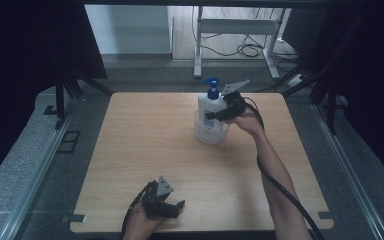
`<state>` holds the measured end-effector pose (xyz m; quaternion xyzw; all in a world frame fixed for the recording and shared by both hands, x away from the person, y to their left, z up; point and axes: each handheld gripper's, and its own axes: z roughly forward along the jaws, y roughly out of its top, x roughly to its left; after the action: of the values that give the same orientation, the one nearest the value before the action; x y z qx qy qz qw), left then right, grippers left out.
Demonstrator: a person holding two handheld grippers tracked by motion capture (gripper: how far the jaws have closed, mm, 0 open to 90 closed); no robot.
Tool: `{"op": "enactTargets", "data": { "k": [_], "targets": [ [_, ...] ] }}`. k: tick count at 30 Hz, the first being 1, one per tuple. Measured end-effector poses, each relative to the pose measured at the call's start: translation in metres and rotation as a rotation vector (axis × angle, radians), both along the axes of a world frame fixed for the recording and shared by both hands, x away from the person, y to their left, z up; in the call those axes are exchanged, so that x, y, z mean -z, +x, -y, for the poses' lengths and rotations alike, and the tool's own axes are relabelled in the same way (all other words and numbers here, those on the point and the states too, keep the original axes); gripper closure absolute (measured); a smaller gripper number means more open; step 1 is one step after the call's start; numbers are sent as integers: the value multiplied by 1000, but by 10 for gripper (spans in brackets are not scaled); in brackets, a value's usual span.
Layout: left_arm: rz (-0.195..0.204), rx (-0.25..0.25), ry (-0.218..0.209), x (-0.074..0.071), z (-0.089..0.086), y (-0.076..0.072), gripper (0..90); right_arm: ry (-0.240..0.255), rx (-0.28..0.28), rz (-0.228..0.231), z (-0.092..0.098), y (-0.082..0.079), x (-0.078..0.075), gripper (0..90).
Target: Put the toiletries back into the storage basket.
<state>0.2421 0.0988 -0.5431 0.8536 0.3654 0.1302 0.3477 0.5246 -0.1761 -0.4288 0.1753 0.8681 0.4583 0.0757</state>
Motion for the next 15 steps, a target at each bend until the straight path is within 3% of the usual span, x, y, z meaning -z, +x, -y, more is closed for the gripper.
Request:
{"op": "enactTargets", "data": {
  "k": [9, 15],
  "targets": [
    [0, 0, 0, 0, 0, 0, 120, 34, -23, -11, 9, 3, 3, 365],
    [0, 0, 0, 0, 0, 0, 120, 31, -24, 1, 11, 3, 5, 326]
  ]
}}
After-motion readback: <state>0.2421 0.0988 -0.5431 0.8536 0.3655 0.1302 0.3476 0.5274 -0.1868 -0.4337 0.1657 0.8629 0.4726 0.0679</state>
